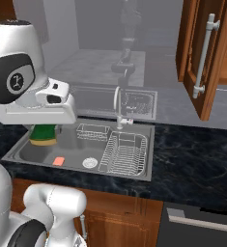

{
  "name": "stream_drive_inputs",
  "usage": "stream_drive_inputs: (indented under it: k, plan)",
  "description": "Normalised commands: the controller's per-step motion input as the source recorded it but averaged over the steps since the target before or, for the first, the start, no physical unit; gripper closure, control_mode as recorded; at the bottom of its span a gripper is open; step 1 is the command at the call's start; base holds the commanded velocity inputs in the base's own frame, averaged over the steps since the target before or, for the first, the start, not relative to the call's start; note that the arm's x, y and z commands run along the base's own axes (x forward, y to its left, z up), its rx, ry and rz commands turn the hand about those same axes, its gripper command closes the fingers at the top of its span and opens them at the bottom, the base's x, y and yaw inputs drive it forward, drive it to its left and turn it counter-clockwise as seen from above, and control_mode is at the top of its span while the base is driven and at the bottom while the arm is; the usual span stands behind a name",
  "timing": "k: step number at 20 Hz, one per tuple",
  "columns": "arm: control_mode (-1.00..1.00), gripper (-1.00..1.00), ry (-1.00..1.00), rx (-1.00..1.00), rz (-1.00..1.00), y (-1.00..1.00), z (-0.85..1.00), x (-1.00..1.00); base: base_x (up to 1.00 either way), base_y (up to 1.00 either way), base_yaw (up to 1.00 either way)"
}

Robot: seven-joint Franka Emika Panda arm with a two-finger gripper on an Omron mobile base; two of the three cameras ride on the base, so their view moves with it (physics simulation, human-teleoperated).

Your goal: Pick up the sponge and bar soap from the sink, and place them back in the cabinet, and close the cabinet doors.

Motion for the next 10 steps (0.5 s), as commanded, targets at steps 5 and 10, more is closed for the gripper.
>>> stream_drive_inputs:
  k: [5, 10]
  plan:
    - [-1.00, 1.00, -0.08, 0.00, 0.00, 0.00, -0.06, 0.00, 0.00, 0.00, 0.00]
    - [1.00, 1.00, -0.02, 0.00, 0.00, 0.00, 0.00, 0.00, 0.00, 0.00, 0.00]
